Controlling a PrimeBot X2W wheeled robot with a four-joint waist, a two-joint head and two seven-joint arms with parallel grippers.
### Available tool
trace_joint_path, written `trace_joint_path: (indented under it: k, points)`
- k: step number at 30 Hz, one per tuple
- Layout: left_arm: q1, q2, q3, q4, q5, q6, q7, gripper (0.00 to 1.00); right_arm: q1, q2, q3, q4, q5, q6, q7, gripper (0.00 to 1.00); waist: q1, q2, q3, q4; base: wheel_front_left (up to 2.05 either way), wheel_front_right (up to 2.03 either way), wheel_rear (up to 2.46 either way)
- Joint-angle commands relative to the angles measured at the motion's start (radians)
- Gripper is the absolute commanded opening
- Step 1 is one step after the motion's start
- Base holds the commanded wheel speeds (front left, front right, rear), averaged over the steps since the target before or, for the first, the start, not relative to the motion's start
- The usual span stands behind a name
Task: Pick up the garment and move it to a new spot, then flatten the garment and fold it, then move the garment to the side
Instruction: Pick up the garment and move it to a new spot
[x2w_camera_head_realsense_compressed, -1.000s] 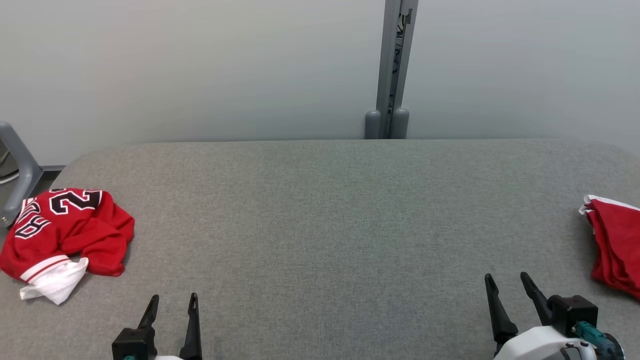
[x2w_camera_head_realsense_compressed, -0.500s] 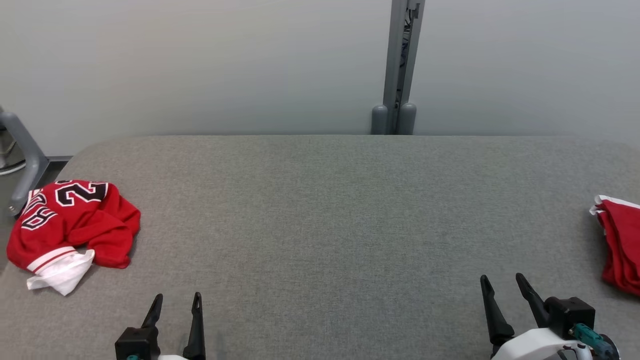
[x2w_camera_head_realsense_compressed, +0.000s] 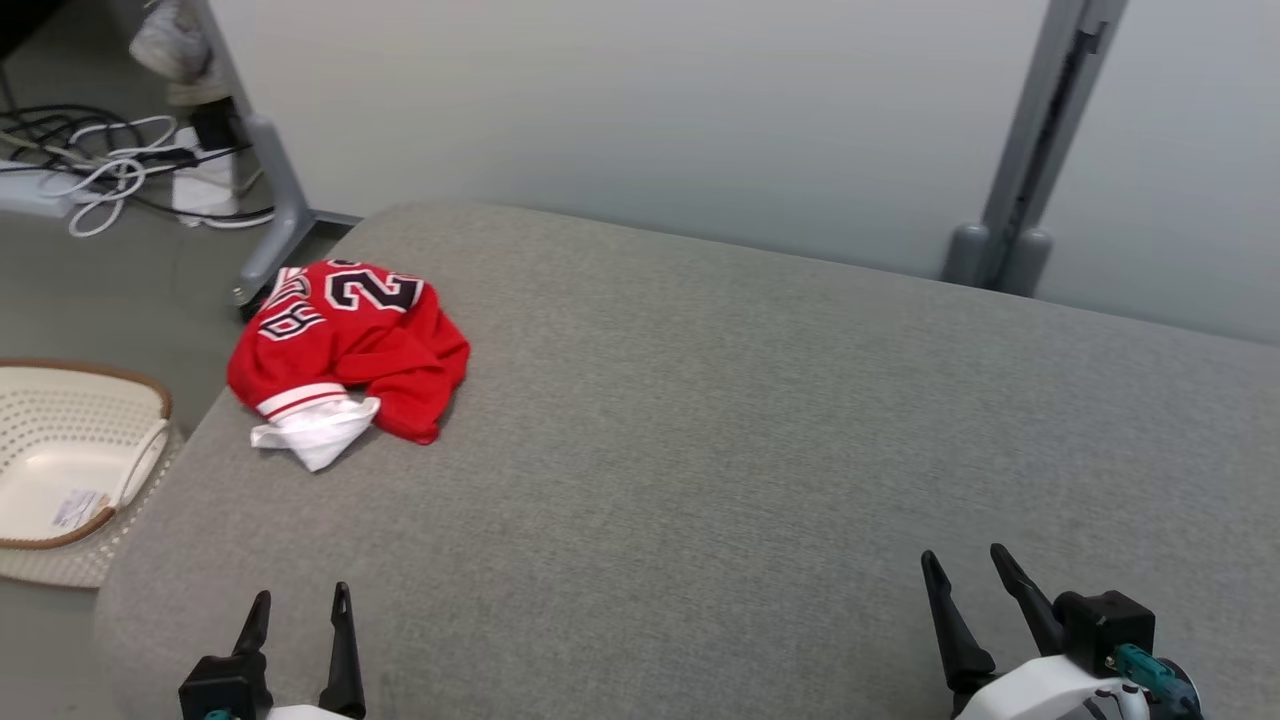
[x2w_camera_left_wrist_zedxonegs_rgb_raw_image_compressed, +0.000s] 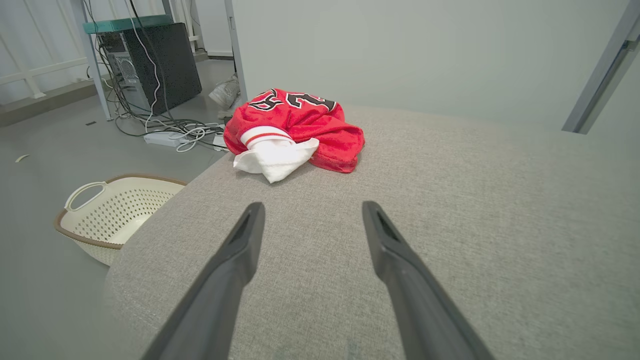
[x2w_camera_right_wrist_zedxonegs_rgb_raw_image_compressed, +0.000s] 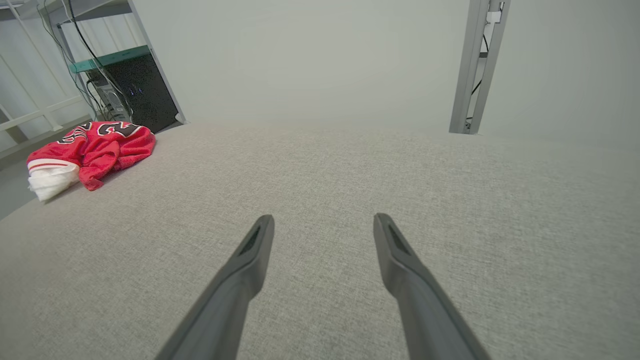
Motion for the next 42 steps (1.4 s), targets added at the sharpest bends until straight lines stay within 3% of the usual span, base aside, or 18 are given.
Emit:
trace_joint_path:
  k: [1,8,17,30,37,42]
  points:
    - [0.001,0.004,0.016,0.001,0.007,-0.002,0.000,1.00,-0.006,-0.006,0.007,-0.005,0.012,0.000,0.000,1.00,0.0000,0.0000,0.006,0.077,0.00,0.00,0.00]
    - [0.013,0.004,0.064,0.026,0.012,0.002,0.000,1.00,-0.023,-0.007,0.025,-0.004,0.020,0.000,0.000,1.00,0.0000,0.0000,0.008,0.173,0.00,0.00,0.00]
    - [0.010,0.004,0.072,0.030,-0.027,-0.013,0.000,1.00,-0.040,-0.007,0.030,-0.001,0.002,0.000,0.000,1.00,0.0000,0.0000,0.030,0.187,0.00,0.00,0.00]
    - [-0.232,0.004,0.104,0.158,-0.108,-0.062,0.000,1.00,-0.126,-0.007,0.031,-0.072,-0.144,0.000,0.000,1.00,0.0000,0.0000,0.215,0.037,0.00,0.00,0.00]
    - [-0.452,0.089,0.156,0.345,-0.099,-0.090,0.000,1.00,-0.181,-0.031,0.057,-0.143,-0.164,0.000,0.000,1.00,0.0000,0.0000,0.325,-0.070,0.00,0.00,0.00]
    - [-0.574,0.145,0.181,0.484,-0.103,-0.080,0.000,1.00,-0.198,-0.056,0.064,-0.181,-0.158,0.000,0.000,1.00,0.0000,0.0000,0.380,-0.129,0.00,0.00,0.00]
